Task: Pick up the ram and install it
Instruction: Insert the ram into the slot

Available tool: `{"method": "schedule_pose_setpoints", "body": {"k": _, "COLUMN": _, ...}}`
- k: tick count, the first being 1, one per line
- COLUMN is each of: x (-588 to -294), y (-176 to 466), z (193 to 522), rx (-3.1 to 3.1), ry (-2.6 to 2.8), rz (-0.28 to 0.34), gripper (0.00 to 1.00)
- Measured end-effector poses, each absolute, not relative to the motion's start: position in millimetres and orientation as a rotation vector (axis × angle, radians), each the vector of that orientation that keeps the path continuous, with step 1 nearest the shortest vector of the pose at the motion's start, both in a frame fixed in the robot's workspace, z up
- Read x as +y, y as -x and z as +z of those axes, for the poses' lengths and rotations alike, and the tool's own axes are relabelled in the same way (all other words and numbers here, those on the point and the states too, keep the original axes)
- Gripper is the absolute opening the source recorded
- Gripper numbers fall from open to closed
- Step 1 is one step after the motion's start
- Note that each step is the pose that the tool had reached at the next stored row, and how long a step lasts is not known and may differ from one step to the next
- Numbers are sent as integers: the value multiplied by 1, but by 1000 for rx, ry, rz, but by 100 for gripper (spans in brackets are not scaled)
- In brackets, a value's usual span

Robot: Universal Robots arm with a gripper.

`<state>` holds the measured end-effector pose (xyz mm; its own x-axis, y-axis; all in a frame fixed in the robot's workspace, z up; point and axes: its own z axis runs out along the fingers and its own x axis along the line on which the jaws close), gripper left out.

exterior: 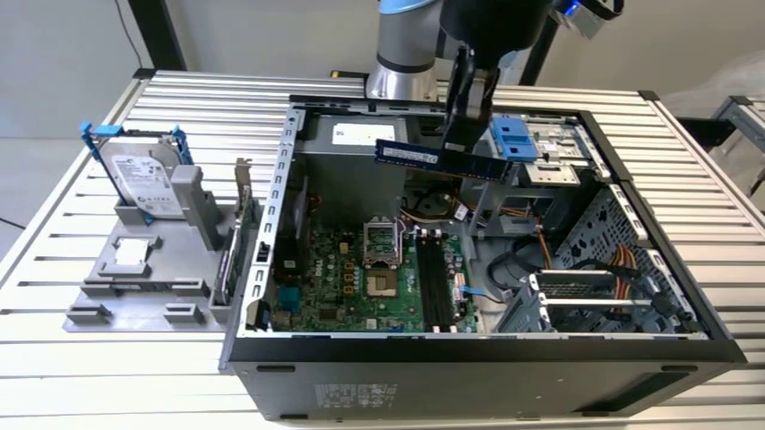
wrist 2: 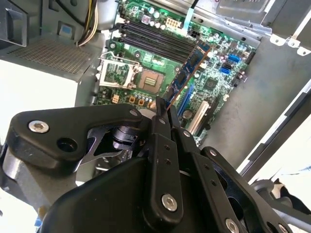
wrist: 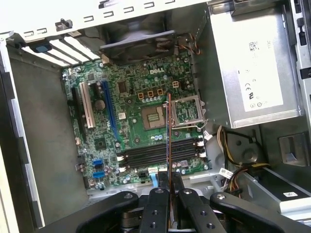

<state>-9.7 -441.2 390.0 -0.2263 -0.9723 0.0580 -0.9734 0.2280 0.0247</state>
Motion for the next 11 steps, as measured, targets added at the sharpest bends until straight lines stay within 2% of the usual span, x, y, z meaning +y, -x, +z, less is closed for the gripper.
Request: {"method": "schedule_pose_setpoints", "body": {"k": 11, "x": -441, "y": 10, "z": 390, "rx": -2440, "ry": -1880, "rz": 24, "gripper": 0}}
